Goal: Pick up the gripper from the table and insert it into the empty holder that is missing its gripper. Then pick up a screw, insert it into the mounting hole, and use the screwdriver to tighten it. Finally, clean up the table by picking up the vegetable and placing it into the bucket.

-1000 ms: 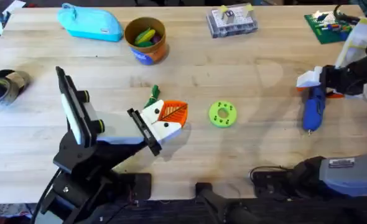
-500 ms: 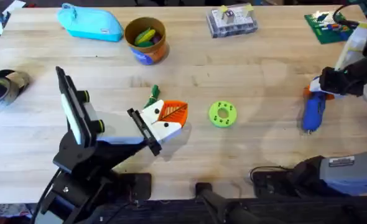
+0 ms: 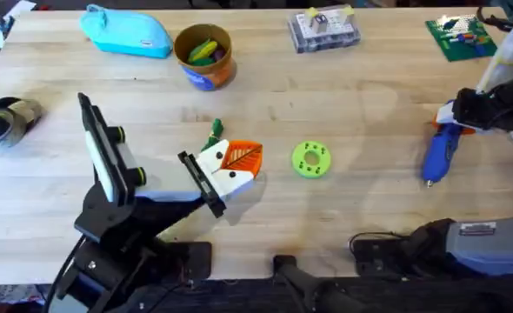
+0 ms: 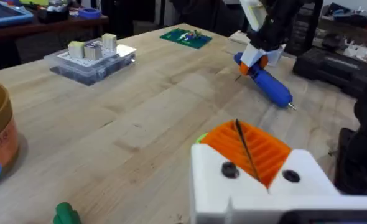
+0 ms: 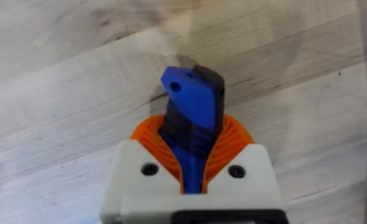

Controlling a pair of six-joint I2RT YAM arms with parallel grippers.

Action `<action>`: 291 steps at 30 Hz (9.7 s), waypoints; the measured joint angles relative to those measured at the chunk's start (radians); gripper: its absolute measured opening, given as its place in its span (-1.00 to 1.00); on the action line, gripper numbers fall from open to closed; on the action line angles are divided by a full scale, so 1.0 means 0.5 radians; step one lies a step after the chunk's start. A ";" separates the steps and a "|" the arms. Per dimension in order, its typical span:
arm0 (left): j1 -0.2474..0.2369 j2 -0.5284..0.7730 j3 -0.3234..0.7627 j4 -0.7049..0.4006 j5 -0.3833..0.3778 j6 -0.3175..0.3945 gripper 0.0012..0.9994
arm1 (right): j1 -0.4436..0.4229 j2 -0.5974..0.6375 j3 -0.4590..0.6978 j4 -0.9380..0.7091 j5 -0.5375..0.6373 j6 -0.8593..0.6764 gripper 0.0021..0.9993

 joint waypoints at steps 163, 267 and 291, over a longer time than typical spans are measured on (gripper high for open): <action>0.000 0.000 0.000 -0.002 -0.008 0.000 -0.97 | 3.008 -1.003 -0.212 1.920 -0.376 0.376 -0.92; -0.003 0.013 0.000 -0.003 -0.016 -0.015 -0.97 | 2.887 -0.989 -0.222 1.945 -0.690 0.253 -0.94; -0.003 0.013 0.000 -0.003 -0.016 -0.015 -0.97 | 2.106 -1.056 -0.201 1.220 -0.457 -0.487 -0.94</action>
